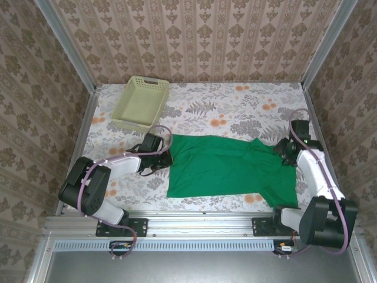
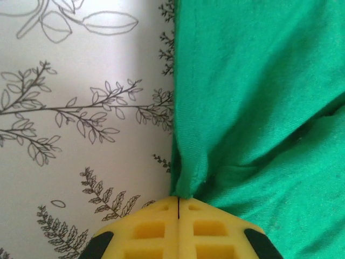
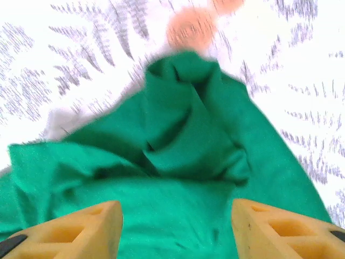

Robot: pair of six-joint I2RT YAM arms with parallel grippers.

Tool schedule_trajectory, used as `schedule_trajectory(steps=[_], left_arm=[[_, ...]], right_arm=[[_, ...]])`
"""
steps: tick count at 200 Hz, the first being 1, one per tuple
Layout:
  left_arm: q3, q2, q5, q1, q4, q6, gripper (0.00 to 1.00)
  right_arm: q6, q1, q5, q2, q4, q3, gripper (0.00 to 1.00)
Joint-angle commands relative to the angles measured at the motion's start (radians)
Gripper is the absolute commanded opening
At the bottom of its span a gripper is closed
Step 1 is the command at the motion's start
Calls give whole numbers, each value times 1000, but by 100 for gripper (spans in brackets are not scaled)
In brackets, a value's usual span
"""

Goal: Fold the inside-out t-shirt

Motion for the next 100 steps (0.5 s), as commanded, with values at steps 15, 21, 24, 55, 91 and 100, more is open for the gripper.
schedule_trajectory(steps=[15, 21, 24, 55, 91, 100], left_arm=[[60, -28, -24, 13, 7, 7, 0], [65, -25, -24, 13, 4, 9, 0], [66, -26, -24, 14, 3, 10, 0], [64, -25, -26, 17, 3, 14, 0], [47, -25, -22, 23, 19, 11, 0], [46, -23, -17, 25, 21, 11, 0]], right_arm=[[-21, -42, 73, 147, -18, 88, 57], [-19, -51, 71, 163, -12, 89, 57], [-20, -54, 68, 170, -7, 88, 56], [-6, -65, 45, 231, -2, 85, 56], [-7, -66, 49, 245, 34, 29, 55], [-6, -65, 44, 254, 28, 35, 54]])
